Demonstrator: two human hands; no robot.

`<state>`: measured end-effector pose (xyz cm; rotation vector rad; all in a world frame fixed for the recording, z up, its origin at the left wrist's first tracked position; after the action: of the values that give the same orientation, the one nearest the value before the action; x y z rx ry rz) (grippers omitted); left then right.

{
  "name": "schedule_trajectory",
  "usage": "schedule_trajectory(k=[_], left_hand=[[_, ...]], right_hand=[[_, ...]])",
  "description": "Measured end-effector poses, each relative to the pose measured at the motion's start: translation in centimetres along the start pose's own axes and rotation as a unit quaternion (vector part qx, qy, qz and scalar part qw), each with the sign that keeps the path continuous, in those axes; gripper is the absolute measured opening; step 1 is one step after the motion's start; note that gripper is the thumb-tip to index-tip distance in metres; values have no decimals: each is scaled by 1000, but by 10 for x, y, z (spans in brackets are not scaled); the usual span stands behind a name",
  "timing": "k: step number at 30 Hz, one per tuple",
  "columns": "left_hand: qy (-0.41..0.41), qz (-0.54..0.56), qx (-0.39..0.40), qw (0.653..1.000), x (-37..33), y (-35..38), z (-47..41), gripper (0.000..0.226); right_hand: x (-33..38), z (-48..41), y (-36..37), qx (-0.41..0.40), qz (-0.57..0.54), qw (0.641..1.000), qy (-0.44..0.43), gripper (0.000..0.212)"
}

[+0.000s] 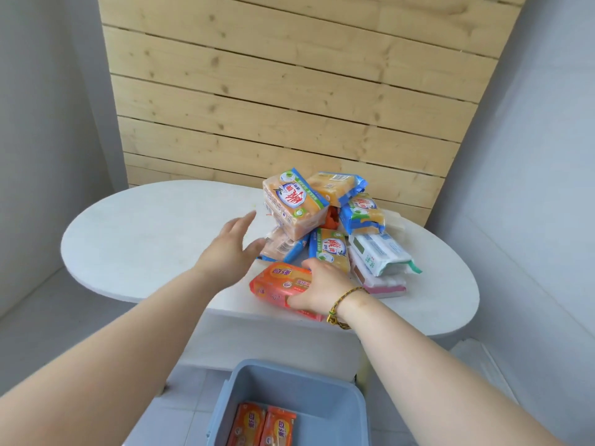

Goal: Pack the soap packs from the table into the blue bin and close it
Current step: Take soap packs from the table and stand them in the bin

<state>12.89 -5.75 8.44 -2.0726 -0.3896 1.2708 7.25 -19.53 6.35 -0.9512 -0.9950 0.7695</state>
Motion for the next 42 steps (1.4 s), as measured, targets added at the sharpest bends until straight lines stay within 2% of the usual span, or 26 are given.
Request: schedule_trajectory(k=[2,6,10,16,21,23,28,32,39,42], left_hand=[[-18,35,-2,999,-11,7,-24,61],[-118,130,-60,983,-13,20,-62,82],[-172,87,-77,978,-19,37,-94,109],[-231,69,-91,966,-11,50,-116,122],[-280,105,-120,947,-1,55,-120,109],[-280,109,-140,943,3,54,-121,102],[-272,109,-155,943,10,53,-126,101],[-248,128,-179,943,10,44,-127,90],[-215,154,-197,944,16,6,-101,89],[-189,120,-191,956,21,-27,-80,86]], right_hand=[[-4,0,1,-2,6,1000,-9,63],[-15,1,-3,-18,-9,999,-35,62],[-41,3,-21,-59,-36,997,-40,64],[-59,1,-22,-87,-51,993,-61,72],[-61,-4,-9,-96,-27,992,-78,77],[-61,-3,-7,-110,-15,990,-88,78],[-61,-5,-2,-125,-21,987,-102,77],[-62,-8,0,-121,-28,987,-104,75],[-62,3,-1,-130,-73,984,-96,76],[-61,16,1,-137,-91,983,-84,75]])
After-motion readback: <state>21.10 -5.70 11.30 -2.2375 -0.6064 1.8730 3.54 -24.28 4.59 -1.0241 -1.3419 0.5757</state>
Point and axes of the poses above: each hand's wrist, its own z-axis away from the middle knuckle, its own y-axis out of the palm, x = y × z, the point moved 9 cm from there along -z, towards the middle knuckle, and after that the axes turned 13 degrees about y, right-handed, at the moved point
